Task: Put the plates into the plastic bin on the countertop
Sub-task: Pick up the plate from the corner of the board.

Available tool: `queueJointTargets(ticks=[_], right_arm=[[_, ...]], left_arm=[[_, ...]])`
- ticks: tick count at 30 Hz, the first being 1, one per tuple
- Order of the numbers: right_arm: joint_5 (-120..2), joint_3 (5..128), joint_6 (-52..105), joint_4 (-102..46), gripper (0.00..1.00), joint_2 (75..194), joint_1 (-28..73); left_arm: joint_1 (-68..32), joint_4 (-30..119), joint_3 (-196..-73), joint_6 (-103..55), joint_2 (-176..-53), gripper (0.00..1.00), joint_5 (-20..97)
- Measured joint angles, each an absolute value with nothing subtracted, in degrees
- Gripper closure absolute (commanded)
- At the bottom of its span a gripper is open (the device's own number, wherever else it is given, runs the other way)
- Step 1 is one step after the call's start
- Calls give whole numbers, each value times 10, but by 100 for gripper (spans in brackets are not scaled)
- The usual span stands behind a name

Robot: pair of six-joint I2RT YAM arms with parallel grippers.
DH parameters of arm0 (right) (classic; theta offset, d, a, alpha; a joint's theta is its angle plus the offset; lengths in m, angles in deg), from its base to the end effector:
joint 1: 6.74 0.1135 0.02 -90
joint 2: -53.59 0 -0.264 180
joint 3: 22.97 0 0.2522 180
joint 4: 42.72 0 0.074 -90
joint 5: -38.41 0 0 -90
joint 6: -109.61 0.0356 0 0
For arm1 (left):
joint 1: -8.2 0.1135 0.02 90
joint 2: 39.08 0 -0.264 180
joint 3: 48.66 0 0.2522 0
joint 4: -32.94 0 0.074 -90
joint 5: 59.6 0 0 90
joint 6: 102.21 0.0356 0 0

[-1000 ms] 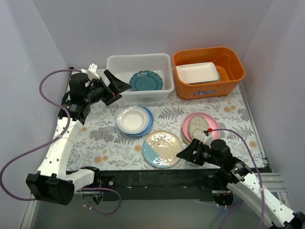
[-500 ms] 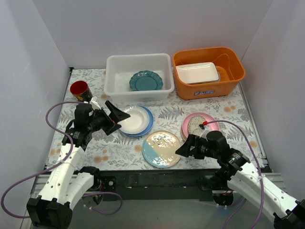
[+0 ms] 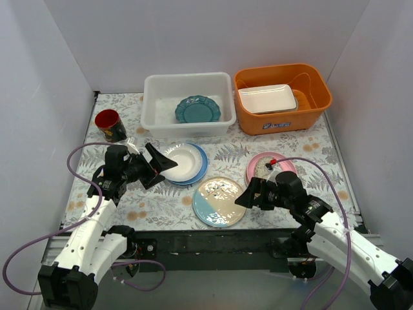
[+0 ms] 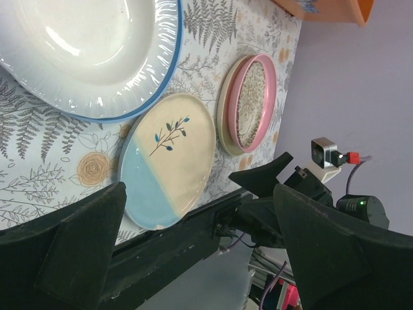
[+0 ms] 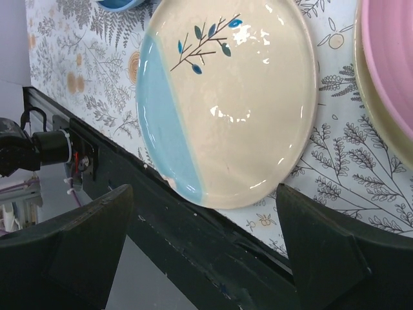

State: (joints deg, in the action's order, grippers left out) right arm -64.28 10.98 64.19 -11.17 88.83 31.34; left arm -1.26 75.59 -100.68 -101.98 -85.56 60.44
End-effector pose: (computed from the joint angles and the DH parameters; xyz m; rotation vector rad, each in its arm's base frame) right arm 0.1116 0.0974 0.2012 -0.0088 2.3292 1.0305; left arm 0.1675 -0.0460 0.2660 -1.3861 2.1714 -1.4113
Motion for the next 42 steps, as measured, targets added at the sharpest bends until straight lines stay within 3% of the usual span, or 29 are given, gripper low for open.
queueJointTargets(ticks=[17,24,30,35,42], right_arm=[[-712,147,560,-156,5,1025,180],[-747,147,552,-176,9,1049,169],[-780,142,554,-201,16,1050,169],[-786,130,552,-203,29,1051,169],[-767,101,552,-193,33,1050,169]], left_arm=[[-28,750,-935,-996,-891,2,605],[-73,742,-927,-996,-936,2,578],[-141,713,-926,-1011,-981,2,548],[-169,677,-913,-1029,-1011,3,537],[-189,629,-892,-1060,-1036,4,532]])
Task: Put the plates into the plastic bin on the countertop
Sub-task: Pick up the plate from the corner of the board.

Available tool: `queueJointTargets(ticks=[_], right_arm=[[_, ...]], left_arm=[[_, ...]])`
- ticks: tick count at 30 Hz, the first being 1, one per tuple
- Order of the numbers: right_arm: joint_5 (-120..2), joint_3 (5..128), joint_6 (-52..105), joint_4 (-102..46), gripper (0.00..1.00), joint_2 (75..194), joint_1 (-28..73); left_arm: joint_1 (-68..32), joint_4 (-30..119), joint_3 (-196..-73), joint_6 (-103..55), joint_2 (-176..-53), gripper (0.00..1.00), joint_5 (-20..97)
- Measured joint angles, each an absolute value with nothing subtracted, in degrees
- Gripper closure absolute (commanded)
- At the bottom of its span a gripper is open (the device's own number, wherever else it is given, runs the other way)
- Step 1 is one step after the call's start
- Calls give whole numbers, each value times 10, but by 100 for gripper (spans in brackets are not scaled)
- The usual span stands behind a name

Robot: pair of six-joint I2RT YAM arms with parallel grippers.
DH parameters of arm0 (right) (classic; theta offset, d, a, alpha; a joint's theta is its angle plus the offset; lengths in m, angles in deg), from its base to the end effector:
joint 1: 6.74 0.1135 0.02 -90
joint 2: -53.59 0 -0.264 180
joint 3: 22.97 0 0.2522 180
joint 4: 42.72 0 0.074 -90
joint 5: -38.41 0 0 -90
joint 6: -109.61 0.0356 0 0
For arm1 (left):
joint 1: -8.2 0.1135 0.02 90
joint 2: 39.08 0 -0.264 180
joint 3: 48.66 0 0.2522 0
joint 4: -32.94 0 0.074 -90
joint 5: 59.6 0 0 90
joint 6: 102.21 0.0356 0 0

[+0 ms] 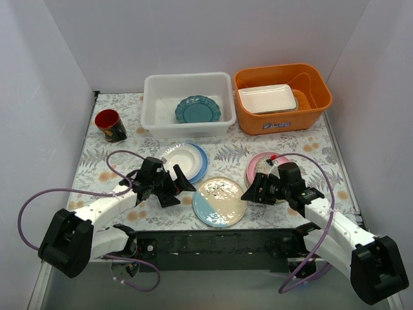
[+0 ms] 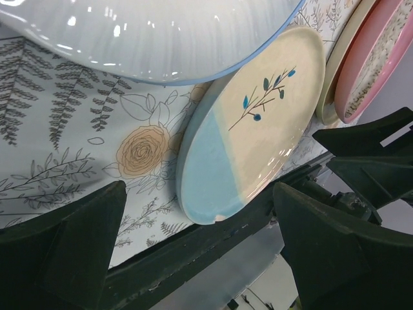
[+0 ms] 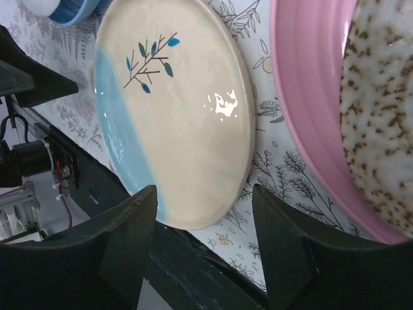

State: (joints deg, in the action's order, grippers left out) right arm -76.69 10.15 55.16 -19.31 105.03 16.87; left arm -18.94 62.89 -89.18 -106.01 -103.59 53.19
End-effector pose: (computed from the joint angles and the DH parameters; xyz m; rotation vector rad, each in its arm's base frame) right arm 0.1535 0.0836 0.1699 0.0117 2.4383 1.0064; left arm 0.1714 -0.1034 0.1629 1.4358 -2.5300 1.1105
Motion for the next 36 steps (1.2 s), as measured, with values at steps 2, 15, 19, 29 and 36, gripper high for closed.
queueJointTargets(ticks=[2,15,19,29,36], right_arm=[[-761,93,554,-197,38,1047,169],[-735,24,606,-269,58,1051,195],[-725,25,623,-309,66,1088,228],[-695,21,651,-338,94,1110,250],[-694,10,662,-369,98,1116,246]], left_arm=[[-201,616,-892,-1067,-1046,4,528],[-248,563,-891,-1095,-1094,5,505],[-257,538,-884,-1106,-1099,6,500],[-264,383,-825,-1153,-1114,6,505],[-320,147,-774,-1200,-1192,8,507]])
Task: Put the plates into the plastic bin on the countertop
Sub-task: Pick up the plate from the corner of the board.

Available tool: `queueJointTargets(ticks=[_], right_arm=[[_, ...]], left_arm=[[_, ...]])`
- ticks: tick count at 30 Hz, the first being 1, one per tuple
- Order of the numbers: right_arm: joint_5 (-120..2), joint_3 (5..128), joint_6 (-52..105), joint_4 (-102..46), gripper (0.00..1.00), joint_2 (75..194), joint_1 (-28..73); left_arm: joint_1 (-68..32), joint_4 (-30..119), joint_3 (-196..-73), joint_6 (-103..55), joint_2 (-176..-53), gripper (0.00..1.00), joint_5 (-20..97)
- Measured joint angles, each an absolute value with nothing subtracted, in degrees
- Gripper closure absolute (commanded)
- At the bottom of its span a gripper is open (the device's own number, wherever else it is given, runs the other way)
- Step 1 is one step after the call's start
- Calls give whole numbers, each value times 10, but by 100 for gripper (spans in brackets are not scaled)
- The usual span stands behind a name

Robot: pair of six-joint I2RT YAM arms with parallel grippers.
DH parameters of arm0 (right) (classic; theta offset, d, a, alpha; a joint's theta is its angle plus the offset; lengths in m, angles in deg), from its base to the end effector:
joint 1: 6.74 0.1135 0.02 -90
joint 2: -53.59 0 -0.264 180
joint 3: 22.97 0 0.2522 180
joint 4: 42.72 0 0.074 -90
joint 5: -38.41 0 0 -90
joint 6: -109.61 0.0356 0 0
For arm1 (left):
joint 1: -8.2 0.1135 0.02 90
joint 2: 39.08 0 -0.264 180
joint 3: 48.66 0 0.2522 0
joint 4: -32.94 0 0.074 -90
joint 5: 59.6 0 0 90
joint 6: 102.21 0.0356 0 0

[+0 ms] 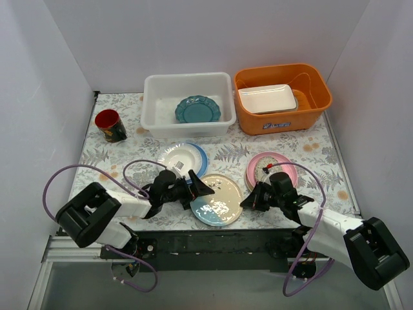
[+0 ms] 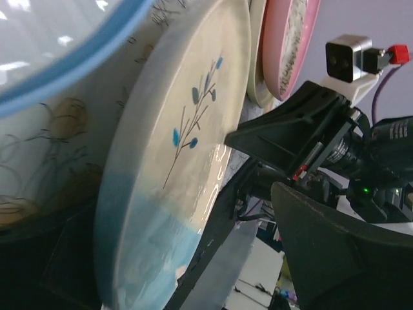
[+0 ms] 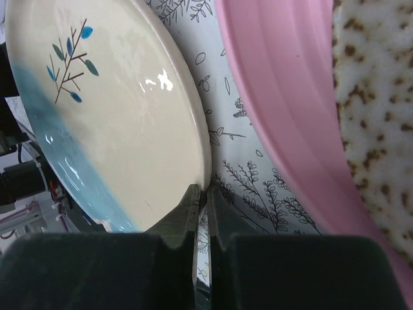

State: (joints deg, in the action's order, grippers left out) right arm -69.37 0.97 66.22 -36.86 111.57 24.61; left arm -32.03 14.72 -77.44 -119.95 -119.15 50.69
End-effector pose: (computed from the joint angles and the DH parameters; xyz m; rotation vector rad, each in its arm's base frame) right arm 0.1410 0.0987 0.1269 0.1480 2.4554 1.0196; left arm 0.1617 -0.1529 0.1181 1.2756 -2.3776 1.5321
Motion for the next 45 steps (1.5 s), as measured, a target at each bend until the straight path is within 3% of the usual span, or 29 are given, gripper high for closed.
queueJointTargets(ticks=[5,17,18,19,24,25,28,45], right_arm=[[-697,7,661,-385,98,1123,248],[-694,2,658,-369,99,1102,256],[-695,2,657,-369,99,1102,256],[-695,2,657,-369,99,1102,256],[-696,2,657,-369,99,1102,256],[-697,2,657,-369,99,1102,255],[-693,2,656,-368,99,1098,252],[-671,-2,652,-364,97,1081,242]], left_arm=[[-375,118,-785,-1217,-1215,12,486],[-399,345,-807,-1211,-1096,22,400],[-399,366,-807,-1209,-1082,26,393],[-399,382,-807,-1208,-1071,39,387],[-399,428,-795,-1204,-1049,68,368],[-399,433,-793,-1205,-1049,79,368],[-395,428,-793,-1202,-1039,98,375],[-387,412,-816,-1196,-1023,100,379]])
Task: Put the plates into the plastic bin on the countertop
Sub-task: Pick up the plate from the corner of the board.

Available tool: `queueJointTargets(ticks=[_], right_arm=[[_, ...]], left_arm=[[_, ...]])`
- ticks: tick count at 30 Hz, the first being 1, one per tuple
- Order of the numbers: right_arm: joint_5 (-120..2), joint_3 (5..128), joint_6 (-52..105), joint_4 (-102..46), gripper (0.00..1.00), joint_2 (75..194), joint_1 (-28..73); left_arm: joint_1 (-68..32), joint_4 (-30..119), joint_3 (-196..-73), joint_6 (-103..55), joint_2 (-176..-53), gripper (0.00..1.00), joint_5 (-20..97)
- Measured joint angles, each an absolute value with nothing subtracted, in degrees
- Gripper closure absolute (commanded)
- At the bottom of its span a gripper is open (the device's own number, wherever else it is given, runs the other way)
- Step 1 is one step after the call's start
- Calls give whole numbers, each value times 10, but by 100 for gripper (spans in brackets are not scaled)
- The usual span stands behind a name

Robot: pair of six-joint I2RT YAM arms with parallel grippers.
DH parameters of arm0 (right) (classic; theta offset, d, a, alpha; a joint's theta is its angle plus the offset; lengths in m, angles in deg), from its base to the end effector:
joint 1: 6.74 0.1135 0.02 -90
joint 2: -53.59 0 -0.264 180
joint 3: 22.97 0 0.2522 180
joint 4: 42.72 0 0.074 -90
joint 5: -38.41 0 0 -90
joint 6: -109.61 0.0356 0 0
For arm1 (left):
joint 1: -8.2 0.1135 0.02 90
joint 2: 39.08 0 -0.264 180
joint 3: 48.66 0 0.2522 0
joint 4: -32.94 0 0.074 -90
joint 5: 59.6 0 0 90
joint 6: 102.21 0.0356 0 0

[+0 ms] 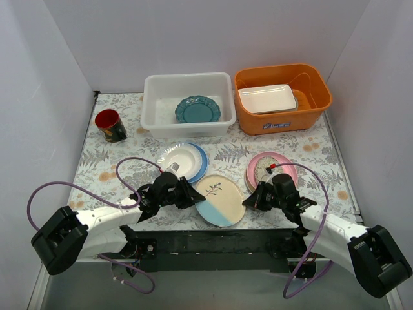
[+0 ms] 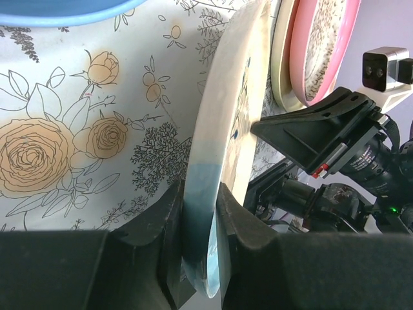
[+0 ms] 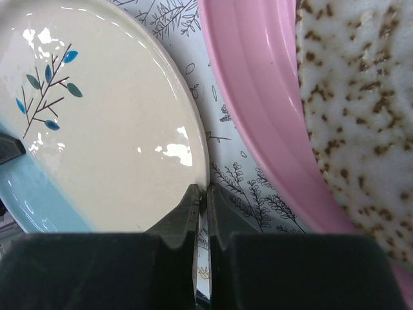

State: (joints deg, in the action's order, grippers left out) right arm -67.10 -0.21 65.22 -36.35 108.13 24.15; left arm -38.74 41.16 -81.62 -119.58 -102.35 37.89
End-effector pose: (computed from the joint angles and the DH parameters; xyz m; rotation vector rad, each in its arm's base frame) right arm 0.1379 0.0936 0.1288 0.1503 2.4082 0.9820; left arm 0.1362 -0.1526 0.1539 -1.3118 2.4253 -1.3353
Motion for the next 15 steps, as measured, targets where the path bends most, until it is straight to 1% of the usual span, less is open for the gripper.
queueJointTargets(ticks=[4,5,10,13,14,15], right_arm=[[-669,-8,653,-367,93,1068,242],[-667,-11,652,-367,89,1062,242],[-662,-24,648,-355,82,1025,243],[-664,-27,644,-348,71,1013,245],[-667,-27,643,-346,62,1011,247],[-670,-27,642,-345,57,1011,249]], left_arm=[[-388,412,-816,-1197,-1024,100,379],[-388,411,-816,-1198,-1024,100,379],[-392,411,-816,-1208,-1024,100,381],[-393,411,-816,-1210,-1024,100,381],[-393,411,-816,-1211,-1024,100,382],[-394,411,-816,-1211,-1024,100,382]])
